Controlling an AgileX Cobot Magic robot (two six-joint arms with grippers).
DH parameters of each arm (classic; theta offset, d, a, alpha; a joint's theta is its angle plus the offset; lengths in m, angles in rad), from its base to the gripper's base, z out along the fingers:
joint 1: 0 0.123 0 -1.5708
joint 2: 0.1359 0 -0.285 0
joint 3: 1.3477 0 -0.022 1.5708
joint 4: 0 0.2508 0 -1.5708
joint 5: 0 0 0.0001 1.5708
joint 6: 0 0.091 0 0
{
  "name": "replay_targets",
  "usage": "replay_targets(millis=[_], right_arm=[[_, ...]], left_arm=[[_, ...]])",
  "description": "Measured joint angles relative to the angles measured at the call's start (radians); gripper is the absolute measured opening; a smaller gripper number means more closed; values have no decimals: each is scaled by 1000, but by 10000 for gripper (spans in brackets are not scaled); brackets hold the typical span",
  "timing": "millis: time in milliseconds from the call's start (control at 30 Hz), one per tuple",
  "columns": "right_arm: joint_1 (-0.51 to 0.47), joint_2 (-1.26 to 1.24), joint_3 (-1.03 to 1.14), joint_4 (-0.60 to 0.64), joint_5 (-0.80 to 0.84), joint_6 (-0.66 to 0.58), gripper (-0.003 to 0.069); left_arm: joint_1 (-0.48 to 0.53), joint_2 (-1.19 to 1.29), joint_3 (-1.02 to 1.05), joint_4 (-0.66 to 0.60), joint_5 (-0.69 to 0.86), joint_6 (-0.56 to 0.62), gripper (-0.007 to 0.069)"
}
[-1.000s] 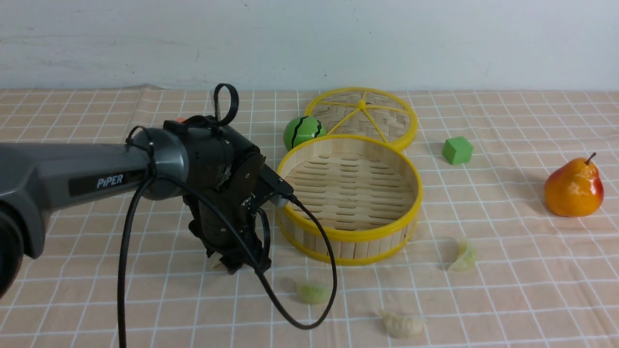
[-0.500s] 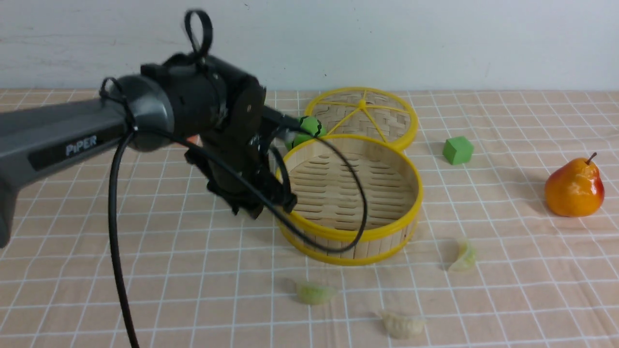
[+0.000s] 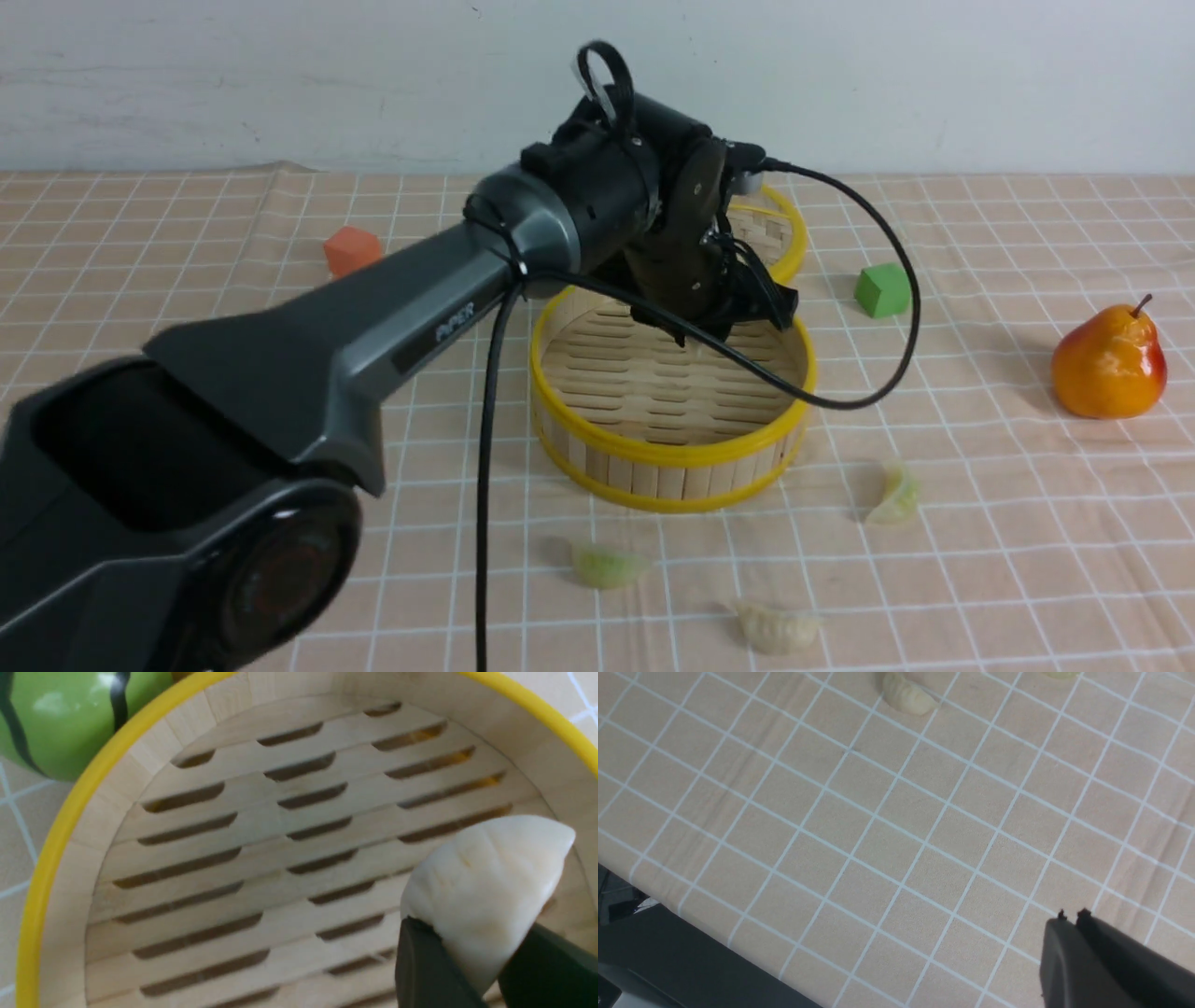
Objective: Put the dumplings into the steamer on the table with the brown tablecloth.
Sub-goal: 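Place the dumpling into the bamboo steamer basket with the left gripper, then reach for and grasp a dumpling on the table with the left gripper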
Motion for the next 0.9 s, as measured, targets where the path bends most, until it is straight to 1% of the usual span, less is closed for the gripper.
replay_targets(millis=[133,267,333,500,567,633,733,800,833,867,900], right_arm=[[0,-45,0,-31,5,0,33],[0,-60,-1,-70,6,0,37],[0,-62,-1,-81,6,0,39],[0,-64,-1,-84,6,0,46],[0,-64,-1,-86,6,0,49],[0,-64,-1,-86,6,0,50],[0,-64,-1,-86,6,0,53],[0,-64,-1,-86,6,0,55],[0,-64,-1,-86,6,0,56],[0,-64,-1,-86,6,0,57],[0,-64,-1,-86,6,0,58]], left_arm=[[0,78,-83,32,8,-39,204],[0,102,-92,38,13,-43,205],[0,105,-92,42,14,-43,221],[1,88,-92,46,29,-42,386],[4,65,-92,39,56,-41,431],[8,19,-92,32,101,-38,461],[11,-82,-92,28,178,14,477],[11,-163,-79,10,212,88,479],[10,-163,-76,6,215,88,479],[10,-244,-38,-38,248,180,480],[10,-281,-12,-62,264,228,479]])
